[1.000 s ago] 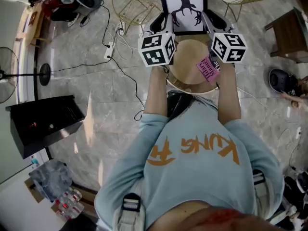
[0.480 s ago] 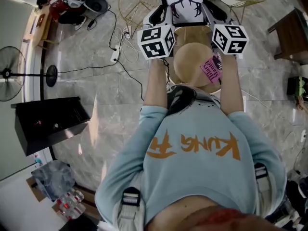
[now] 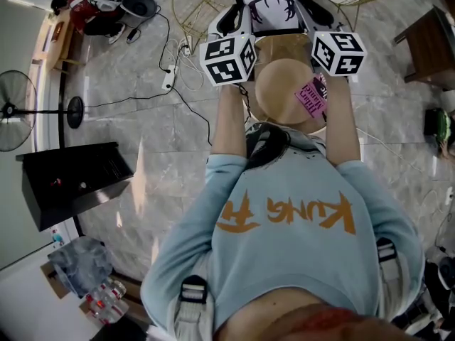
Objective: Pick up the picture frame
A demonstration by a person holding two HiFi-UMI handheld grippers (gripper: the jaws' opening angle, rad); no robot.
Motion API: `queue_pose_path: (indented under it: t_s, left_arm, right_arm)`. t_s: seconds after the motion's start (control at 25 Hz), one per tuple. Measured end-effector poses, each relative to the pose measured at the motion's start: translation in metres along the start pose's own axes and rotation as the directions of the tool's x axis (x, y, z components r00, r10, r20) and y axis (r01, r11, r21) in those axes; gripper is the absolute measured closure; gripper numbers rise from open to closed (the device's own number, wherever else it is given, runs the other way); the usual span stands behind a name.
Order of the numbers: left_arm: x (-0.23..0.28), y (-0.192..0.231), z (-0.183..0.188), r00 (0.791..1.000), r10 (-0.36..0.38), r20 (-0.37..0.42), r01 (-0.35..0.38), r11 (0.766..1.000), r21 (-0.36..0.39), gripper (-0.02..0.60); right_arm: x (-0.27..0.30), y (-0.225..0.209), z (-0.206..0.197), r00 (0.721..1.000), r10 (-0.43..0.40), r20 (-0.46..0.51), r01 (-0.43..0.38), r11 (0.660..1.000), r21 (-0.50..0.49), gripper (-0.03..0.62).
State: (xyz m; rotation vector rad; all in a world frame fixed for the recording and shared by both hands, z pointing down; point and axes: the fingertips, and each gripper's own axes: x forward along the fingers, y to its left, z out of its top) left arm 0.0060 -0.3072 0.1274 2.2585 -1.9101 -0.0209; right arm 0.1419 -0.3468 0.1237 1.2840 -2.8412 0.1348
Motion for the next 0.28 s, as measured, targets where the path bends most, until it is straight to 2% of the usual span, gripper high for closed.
queue_pose_path:
  t_s: [0.28]
  left_arm:
    - [0.0049, 0.0031, 0.0001, 1.0, 0.0, 0.008, 0.0, 1.0, -0.001, 0.5]
  right_arm:
    - [0.0071, -0.0024, -0.0001, 1.0, 0.007, 0.001, -0.007, 1.0, -0.004, 0.52]
